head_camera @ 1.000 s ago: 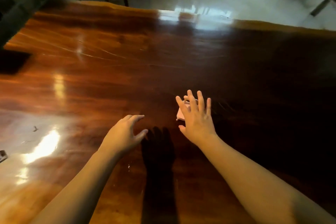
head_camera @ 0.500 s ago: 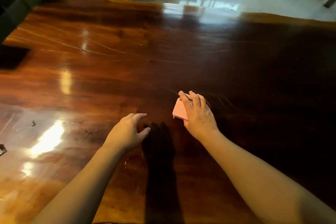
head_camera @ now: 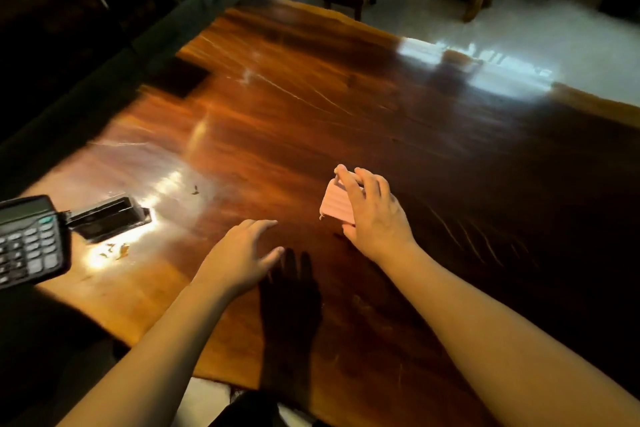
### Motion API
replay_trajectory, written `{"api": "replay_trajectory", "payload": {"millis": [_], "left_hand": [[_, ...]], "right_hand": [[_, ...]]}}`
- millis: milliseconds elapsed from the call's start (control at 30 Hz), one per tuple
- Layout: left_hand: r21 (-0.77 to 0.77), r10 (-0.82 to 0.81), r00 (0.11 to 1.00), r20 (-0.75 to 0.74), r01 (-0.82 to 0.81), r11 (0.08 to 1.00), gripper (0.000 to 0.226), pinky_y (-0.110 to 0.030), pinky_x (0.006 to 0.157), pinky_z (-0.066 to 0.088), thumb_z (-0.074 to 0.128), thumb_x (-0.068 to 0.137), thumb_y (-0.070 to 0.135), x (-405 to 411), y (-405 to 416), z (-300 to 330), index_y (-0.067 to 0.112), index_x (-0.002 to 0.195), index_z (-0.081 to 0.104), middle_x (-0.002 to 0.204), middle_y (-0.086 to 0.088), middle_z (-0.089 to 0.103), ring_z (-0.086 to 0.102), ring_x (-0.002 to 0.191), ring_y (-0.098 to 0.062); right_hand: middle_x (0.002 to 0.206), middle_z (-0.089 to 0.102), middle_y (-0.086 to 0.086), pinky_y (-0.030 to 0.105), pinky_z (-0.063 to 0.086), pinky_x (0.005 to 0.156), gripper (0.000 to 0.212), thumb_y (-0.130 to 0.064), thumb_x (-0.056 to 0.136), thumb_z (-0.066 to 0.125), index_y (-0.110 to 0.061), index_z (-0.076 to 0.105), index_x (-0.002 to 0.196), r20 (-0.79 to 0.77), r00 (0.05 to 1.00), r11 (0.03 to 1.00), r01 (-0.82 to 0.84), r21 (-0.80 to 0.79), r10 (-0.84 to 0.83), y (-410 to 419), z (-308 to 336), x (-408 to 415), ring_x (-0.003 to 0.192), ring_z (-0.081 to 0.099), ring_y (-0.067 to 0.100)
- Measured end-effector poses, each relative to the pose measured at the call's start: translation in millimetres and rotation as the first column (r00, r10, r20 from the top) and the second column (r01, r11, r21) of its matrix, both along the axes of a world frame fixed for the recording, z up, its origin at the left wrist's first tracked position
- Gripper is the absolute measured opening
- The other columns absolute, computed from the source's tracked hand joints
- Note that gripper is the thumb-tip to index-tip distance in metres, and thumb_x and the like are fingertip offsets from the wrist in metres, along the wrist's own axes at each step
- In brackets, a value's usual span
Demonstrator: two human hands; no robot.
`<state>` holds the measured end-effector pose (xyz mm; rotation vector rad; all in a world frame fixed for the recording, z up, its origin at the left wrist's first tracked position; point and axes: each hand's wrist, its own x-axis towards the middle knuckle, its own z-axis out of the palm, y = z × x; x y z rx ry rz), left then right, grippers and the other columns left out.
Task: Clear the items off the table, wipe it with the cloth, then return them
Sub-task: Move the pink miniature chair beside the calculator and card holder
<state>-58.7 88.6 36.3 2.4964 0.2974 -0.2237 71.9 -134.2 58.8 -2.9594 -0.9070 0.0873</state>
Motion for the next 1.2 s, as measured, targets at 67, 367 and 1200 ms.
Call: {"api": "replay_trajectory", "payload": {"millis": [67, 367, 1200], "left_hand": [[-0.003, 0.057, 0.998, -0.005, -0.057, 0.998, 0.057, -0.036, 0.106, 0.042, 0.068, 0.09, 0.045, -17.0, 26.6, 1.1, 0.025, 0.142, 0.052, 0.139, 0.0, 0.057, 0.052, 0.129, -0.019], [0.01, 0.315, 0.949, -0.035, -0.315, 0.949, 0.058, -0.033, 0.094, 0.044, 0.066, 0.09, 0.047, -81.9, 118.1, 3.1, 0.027, 0.143, 0.051, 0.135, 0.0, 0.061, 0.064, 0.103, -0.023], [-0.028, 0.463, 0.886, -0.002, -0.463, 0.886, 0.067, -0.035, 0.105, 0.041, 0.067, 0.089, 0.05, -149.2, 201.4, -19.6, 0.032, 0.148, 0.041, 0.146, 0.005, 0.051, 0.047, 0.132, -0.016]], "right_hand": [[0.156, 0.028, 0.009, 0.048, 0.045, 0.104, 0.117, -0.037, 0.077, 0.084, -0.032, -0.002, 0.156, -0.008, 0.998, 0.998, -0.056, 0.009, 0.056, 35.6, 1.1, -1.7, 0.141, 0.026, 0.03], [0.151, 0.035, 0.011, 0.046, 0.05, 0.096, 0.113, -0.032, 0.073, 0.087, -0.026, 0.008, 0.154, 0.012, 0.949, 0.949, -0.314, 0.037, 0.314, 180.0, -2.0, -24.2, 0.132, 0.037, 0.033], [0.162, 0.028, 0.012, 0.048, 0.041, 0.109, 0.124, -0.046, 0.066, 0.092, -0.03, 0.007, 0.156, -0.061, 0.903, 0.905, -0.425, 0.029, 0.426, 309.4, -41.1, -44.9, 0.143, 0.037, 0.034]]}}
